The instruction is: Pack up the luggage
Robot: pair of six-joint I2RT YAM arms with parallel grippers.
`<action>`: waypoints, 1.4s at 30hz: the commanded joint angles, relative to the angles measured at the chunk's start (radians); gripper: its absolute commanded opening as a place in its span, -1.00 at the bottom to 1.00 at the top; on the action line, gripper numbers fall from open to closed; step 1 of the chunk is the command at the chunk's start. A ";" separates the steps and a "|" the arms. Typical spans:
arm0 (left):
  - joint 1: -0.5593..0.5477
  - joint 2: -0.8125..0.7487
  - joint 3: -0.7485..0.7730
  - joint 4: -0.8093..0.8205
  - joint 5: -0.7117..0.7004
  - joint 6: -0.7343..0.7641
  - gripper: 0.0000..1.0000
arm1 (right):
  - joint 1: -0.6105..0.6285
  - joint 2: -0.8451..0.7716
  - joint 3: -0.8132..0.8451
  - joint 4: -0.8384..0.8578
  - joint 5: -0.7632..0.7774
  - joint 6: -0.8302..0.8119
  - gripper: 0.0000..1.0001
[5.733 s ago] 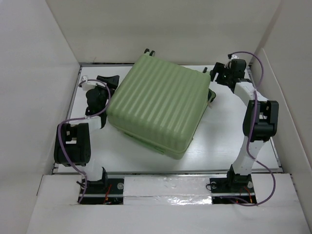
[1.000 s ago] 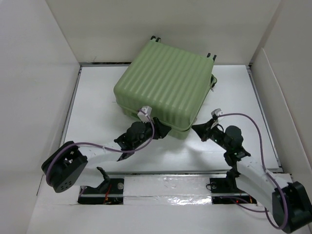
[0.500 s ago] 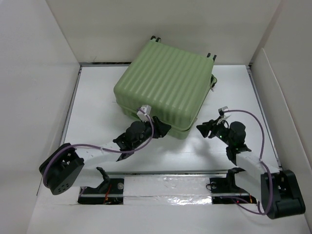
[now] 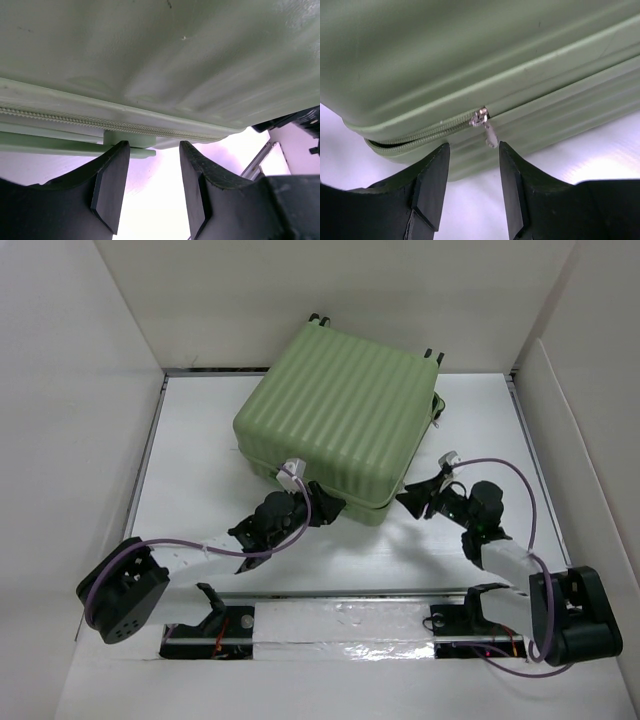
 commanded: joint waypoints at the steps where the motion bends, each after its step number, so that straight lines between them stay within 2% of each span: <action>1: 0.003 -0.030 -0.010 0.035 0.004 0.014 -0.18 | -0.014 -0.033 0.083 0.048 0.039 -0.056 0.00; 8: 0.003 -0.045 -0.015 0.027 0.002 0.013 -0.20 | -0.023 0.036 0.133 0.023 0.001 -0.079 0.02; 10: 0.003 -0.045 -0.015 0.026 0.001 0.013 -0.19 | -0.023 0.072 0.136 0.065 -0.059 -0.073 0.01; 16: 0.003 -0.047 -0.011 0.020 0.001 0.019 -0.20 | -0.023 0.145 0.149 0.157 -0.179 -0.032 -0.36; 17: 0.003 -0.047 -0.011 0.020 0.001 0.019 -0.20 | -0.023 0.151 0.142 0.174 -0.185 -0.013 -0.52; 22: 0.003 -0.042 -0.011 0.033 0.015 0.017 -0.21 | -0.023 0.173 0.098 0.267 -0.171 0.039 -0.80; 24: 0.003 -0.033 -0.011 0.049 0.021 0.017 -0.21 | -0.013 0.167 0.089 0.270 -0.148 0.057 -0.99; 28: 0.003 0.019 0.012 0.086 0.035 0.016 -0.21 | 0.035 0.121 0.029 0.249 -0.066 0.061 -1.00; 30: 0.003 0.041 0.033 0.113 0.030 0.014 -0.22 | 0.084 0.060 0.018 0.156 -0.032 0.035 -1.00; 32: 0.003 0.067 0.065 0.136 0.027 0.016 -0.22 | 0.168 0.003 0.018 0.008 0.060 0.001 -1.00; 33: 0.003 0.079 0.076 0.144 0.021 0.020 -0.22 | 0.168 -0.029 0.023 -0.050 0.098 -0.010 -1.00; 35: 0.003 0.108 0.102 0.150 0.007 0.029 -0.24 | 0.268 -0.132 0.038 -0.169 0.212 -0.036 -1.00; 36: 0.003 0.116 0.131 0.150 0.004 0.031 -0.24 | 0.303 -0.169 0.037 -0.268 0.250 -0.033 -1.00; 37: 0.003 0.133 0.143 0.152 0.004 0.032 -0.24 | 0.367 -0.240 0.035 -0.304 0.316 -0.024 -1.00; 42: 0.003 0.176 0.200 0.158 0.013 0.036 -0.25 | 0.572 -0.402 0.035 -0.520 0.496 0.036 -1.00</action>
